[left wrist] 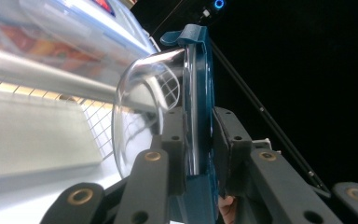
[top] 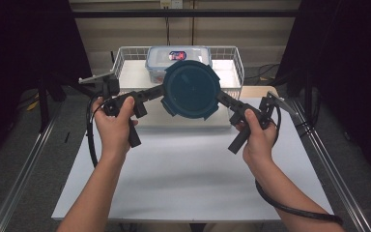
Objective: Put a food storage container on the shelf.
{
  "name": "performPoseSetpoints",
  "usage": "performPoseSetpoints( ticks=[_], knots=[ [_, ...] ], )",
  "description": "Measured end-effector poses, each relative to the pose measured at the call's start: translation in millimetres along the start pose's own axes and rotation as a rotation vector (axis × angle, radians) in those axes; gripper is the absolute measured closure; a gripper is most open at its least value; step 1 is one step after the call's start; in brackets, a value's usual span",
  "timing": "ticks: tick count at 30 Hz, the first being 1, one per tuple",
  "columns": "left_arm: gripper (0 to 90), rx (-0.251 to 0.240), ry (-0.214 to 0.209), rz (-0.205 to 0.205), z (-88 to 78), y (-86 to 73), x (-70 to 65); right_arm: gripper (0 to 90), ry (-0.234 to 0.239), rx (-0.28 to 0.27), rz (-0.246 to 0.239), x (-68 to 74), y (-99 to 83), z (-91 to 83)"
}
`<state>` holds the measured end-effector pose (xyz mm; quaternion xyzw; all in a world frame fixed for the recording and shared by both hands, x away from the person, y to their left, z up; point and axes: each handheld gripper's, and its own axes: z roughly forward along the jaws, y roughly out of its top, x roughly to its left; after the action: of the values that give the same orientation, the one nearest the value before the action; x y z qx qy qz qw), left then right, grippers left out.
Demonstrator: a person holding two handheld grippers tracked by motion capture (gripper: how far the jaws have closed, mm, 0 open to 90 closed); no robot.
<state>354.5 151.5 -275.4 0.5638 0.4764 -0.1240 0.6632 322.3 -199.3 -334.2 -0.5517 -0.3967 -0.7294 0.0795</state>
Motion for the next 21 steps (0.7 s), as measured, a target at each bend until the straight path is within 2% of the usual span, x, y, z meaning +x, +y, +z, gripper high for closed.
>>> performPoseSetpoints(
  ticks=[6,7,8,11,15,21],
  knots=[
    [76.0,-0.016,-0.001,-0.01,3.1,14.5,1.8,75.7,0.005,-0.004,-0.009,2.3,8.4,12.1],
    [76.0,-0.01,0.002,0.003,3.1,17.0,2.7,75.7,0.007,-0.007,-0.008,2.8,10.6,15.6],
    [76.0,-0.024,-0.001,-0.01,4.6,20.8,2.2,75.7,0.004,-0.008,-0.005,3.4,12.1,17.8],
    [76.0,-0.017,0.0,0.003,6.3,31.4,2.1,75.7,0.012,-0.012,-0.003,5.1,19.9,27.9],
    [76.0,-0.031,-0.01,0.012,11.6,49.8,1.7,75.7,0.025,-0.025,-0.005,9.9,33.0,41.3],
    [76.0,-0.048,-0.026,-0.03,26.3,81.5,12.3,75.7,0.011,-0.033,-0.012,17.0,56.5,65.2]
  ],
)
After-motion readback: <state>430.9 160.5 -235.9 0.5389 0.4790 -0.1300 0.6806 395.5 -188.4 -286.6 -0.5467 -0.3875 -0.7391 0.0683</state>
